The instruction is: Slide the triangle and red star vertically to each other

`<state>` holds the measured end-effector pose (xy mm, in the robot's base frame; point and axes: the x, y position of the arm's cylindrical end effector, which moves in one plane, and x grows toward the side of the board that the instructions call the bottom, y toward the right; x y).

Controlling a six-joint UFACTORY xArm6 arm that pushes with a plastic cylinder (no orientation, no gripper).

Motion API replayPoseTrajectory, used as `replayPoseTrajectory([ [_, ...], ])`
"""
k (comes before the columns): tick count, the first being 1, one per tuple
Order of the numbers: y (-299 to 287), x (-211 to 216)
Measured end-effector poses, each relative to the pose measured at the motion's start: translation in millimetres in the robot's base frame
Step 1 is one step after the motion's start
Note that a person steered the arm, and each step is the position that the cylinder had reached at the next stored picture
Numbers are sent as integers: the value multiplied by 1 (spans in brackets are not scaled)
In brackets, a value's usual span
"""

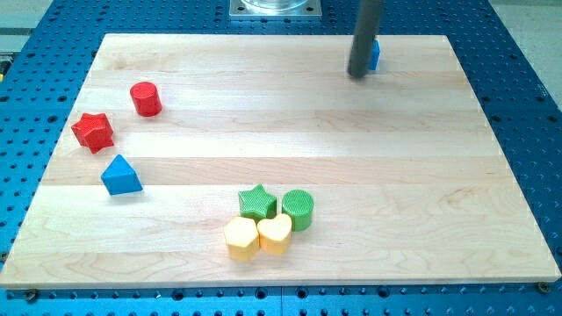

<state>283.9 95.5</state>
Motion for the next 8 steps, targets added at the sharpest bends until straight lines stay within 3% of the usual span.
replayPoseTrajectory([
  [1,6,-17],
  [2,62,-18],
  [3,8,-5],
  [4,-84,70],
  [6,-221,154],
  [8,-225,159],
])
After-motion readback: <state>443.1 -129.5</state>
